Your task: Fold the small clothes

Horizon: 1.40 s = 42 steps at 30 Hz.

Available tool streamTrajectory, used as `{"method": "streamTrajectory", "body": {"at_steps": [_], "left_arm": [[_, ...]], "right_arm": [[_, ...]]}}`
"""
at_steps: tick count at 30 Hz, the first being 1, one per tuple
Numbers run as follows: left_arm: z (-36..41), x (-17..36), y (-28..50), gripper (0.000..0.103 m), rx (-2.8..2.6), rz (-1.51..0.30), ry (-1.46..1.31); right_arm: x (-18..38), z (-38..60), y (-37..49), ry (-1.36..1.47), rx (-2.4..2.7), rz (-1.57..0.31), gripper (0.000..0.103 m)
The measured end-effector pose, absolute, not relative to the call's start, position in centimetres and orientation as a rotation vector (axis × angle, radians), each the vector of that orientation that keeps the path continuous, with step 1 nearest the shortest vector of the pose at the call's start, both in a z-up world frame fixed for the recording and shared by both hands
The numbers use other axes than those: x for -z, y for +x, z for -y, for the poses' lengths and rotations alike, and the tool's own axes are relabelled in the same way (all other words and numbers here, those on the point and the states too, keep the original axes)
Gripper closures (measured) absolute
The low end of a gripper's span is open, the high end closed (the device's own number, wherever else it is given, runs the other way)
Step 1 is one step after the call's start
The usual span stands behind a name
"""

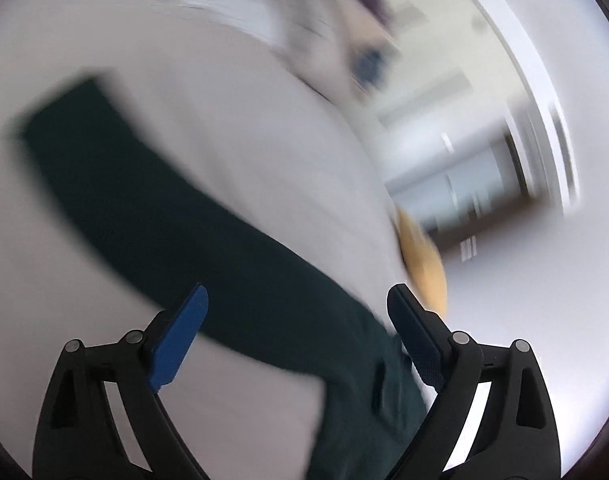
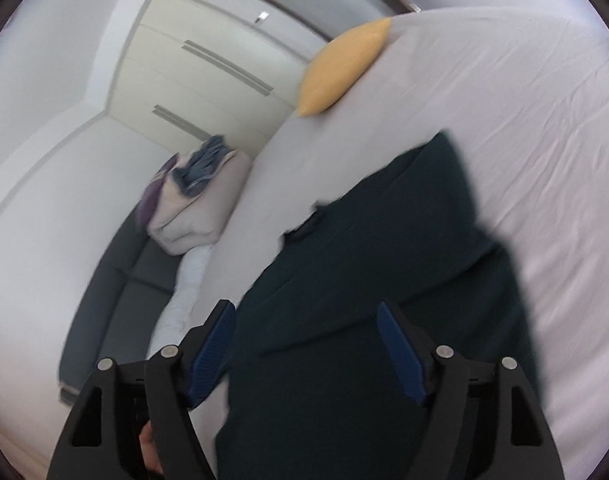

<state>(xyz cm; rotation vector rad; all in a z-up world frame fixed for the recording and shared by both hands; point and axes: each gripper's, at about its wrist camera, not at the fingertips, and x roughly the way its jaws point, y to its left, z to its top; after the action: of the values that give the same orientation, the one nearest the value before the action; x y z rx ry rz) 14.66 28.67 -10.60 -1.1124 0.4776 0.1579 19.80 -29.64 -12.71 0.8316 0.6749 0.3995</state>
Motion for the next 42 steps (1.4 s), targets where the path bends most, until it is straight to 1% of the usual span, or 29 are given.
{"method": "streamTrajectory", "body": {"at_steps": [3, 7, 10, 12, 15, 17, 19, 20, 21, 22, 23, 24, 25, 27, 30, 32, 34, 36, 38, 42], "left_arm": [[-33.4, 13.3, 10.9, 0.012, -0.276, -0.421, -1.285], [-35.7, 15.1, 9.3, 0.015, -0.301, -0.361, -1.402], [-35.8, 15.1, 9.3, 0.015, -0.357, -0.352, -1.437], [-37.4, 15.4, 9.8, 0.015, -0.364, -0.352, -1.455], [-39.0, 16.0, 12.5, 0.015, -0.374, -0.388, -1.434], [-39.8, 16.4, 14.0, 0.018, -0.394, -0.377, -1.436], [-40.6, 17.0, 15.0, 0.040, -0.384, -0.362, -1.447], [-41.0, 17.6, 15.6, 0.063, -0.372, -0.368, -1.470], [-41.2, 18.4, 15.9, 0.080, -0.365, -0.377, -1.493], [-41.6, 19.1, 16.2, 0.085, -0.367, -0.391, -1.504], [-41.7, 19.3, 16.3, 0.092, -0.376, -0.400, -1.495], [-41.7, 19.2, 16.6, 0.095, -0.381, -0.403, -1.464], [-41.5, 18.4, 17.0, 0.095, -0.378, -0.405, -1.417], [-39.8, 15.6, 18.7, 0.095, -0.342, -0.420, -1.276], [-34.5, 9.9, 22.8, 0.095, -0.226, -0.473, -1.019], [-28.7, 6.3, 26.2, 0.095, -0.129, -0.522, -0.815], [-21.3, 4.0, 28.2, 0.095, -0.036, -0.560, -0.602], [-13.4, 3.8, 29.9, 0.095, 0.042, -0.602, -0.388], [-7.0, 5.6, 30.8, 0.095, 0.066, -0.639, -0.217], [1.1, 9.7, 30.8, 0.095, 0.069, -0.679, 0.050]], "right_arm": [[12.9, 26.6, 18.8, 0.839, -0.436, -0.712, 0.026], [12.9, 23.2, 18.5, 0.850, -0.467, -0.756, 0.026], [12.4, 21.0, 18.5, 0.821, -0.479, -0.788, 0.026], [11.9, 20.1, 18.2, 0.808, -0.492, -0.793, 0.026], [11.2, 19.2, 17.8, 0.771, -0.505, -0.788, 0.026], [11.1, 19.0, 17.6, 0.779, -0.493, -0.781, 0.026], [11.2, 19.2, 17.3, 0.794, -0.490, -0.773, 0.026], [11.4, 19.3, 17.2, 0.801, -0.487, -0.772, 0.026], [11.6, 19.4, 17.1, 0.807, -0.483, -0.775, 0.026], [11.8, 19.5, 16.9, 0.811, -0.480, -0.778, 0.027], [12.0, 19.7, 16.7, 0.815, -0.478, -0.777, 0.027], [12.2, 19.8, 16.7, 0.818, -0.479, -0.776, 0.027], [12.4, 20.0, 16.6, 0.820, -0.477, -0.775, 0.028], [12.8, 20.4, 16.5, 0.833, -0.471, -0.770, 0.028], [13.7, 21.3, 16.6, 0.858, -0.455, -0.773, 0.028], [14.0, 21.8, 16.7, 0.868, -0.447, -0.771, 0.029], [14.3, 22.4, 17.0, 0.885, -0.446, -0.764, 0.029], [14.4, 22.8, 17.7, 0.887, -0.441, -0.764, 0.029], [14.6, 23.0, 19.1, 0.889, -0.437, -0.780, 0.029], [15.1, 21.7, 22.8, 0.894, -0.479, -0.850, 0.029]]}}
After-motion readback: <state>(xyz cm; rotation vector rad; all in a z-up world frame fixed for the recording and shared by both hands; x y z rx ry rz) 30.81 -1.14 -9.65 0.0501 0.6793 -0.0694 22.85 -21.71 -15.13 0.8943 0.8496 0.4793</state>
